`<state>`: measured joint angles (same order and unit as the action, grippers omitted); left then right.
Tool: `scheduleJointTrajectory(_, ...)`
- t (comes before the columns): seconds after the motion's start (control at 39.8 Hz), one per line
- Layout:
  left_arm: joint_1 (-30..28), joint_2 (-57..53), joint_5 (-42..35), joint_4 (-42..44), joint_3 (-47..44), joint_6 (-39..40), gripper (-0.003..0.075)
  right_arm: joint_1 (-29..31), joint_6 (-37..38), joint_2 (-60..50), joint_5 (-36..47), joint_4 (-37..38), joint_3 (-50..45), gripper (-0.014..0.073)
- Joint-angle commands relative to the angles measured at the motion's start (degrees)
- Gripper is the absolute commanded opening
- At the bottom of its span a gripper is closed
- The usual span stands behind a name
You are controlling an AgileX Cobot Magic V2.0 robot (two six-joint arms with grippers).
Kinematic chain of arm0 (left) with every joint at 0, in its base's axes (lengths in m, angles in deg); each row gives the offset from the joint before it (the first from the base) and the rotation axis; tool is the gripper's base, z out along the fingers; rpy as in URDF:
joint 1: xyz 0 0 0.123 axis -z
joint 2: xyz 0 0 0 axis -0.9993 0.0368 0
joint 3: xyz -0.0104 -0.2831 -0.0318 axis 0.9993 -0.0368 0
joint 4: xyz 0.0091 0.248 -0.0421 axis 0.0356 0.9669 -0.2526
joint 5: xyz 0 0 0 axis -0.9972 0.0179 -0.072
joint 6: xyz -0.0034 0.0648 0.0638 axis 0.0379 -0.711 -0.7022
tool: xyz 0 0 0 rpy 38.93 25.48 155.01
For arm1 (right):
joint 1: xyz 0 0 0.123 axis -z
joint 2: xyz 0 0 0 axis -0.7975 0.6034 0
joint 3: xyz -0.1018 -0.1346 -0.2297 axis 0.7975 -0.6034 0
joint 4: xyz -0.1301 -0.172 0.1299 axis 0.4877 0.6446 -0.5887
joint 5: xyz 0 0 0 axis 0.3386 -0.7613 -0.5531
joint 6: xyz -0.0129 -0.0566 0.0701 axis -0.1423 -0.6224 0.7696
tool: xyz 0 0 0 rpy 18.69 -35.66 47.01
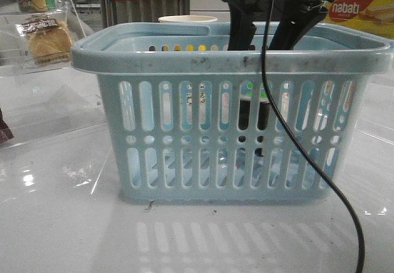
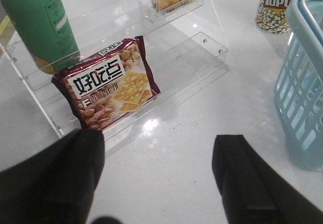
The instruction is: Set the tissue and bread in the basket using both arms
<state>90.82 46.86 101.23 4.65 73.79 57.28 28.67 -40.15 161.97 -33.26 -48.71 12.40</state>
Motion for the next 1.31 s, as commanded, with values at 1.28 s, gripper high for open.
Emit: scheduleJointTrajectory(1.28, 0.41, 24.33, -15.45, -0.38, 10.58, 0.53, 0.0519, -0.12, -4.80, -57.76, 5.37, 1.63, -34.72, 0.0498)
